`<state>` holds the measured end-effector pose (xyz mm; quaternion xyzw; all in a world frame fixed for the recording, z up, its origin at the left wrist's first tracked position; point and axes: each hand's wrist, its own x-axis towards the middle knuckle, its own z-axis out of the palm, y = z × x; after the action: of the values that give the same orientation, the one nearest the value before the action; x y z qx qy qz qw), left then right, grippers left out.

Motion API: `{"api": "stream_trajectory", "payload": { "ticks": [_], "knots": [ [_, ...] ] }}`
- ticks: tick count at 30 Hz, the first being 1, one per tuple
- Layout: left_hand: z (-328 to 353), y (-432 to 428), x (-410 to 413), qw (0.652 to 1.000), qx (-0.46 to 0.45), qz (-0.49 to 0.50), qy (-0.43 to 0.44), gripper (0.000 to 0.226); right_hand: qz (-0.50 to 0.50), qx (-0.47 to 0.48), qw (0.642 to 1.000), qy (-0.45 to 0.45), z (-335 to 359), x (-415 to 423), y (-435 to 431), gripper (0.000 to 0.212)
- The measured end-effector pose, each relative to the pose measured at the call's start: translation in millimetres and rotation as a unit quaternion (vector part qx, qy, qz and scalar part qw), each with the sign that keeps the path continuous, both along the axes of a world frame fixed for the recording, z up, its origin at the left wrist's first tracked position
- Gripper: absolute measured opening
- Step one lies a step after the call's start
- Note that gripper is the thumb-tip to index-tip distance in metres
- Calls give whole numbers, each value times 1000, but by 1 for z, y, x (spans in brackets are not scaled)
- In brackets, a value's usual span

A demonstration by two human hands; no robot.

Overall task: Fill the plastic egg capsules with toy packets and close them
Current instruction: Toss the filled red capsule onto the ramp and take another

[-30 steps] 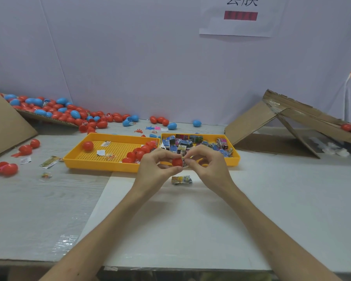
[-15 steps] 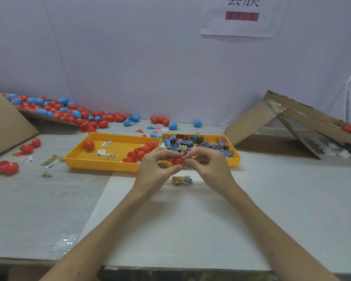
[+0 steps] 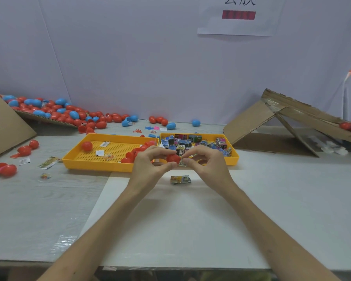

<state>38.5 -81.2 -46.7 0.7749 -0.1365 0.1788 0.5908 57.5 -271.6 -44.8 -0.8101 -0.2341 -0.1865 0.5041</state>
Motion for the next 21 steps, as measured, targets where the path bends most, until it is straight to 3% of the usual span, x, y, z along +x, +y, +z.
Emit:
{"api": "stream_trajectory", "payload": {
  "ticks": [13, 21],
  "knots": [
    [-3, 0, 2, 1000, -3, -29, 13, 28, 13, 32, 999, 8, 0, 0, 2, 20],
    [-5, -1, 3, 999, 20, -30, 8, 29, 5, 23, 1000, -3, -1, 0, 2, 8]
  ]
}}
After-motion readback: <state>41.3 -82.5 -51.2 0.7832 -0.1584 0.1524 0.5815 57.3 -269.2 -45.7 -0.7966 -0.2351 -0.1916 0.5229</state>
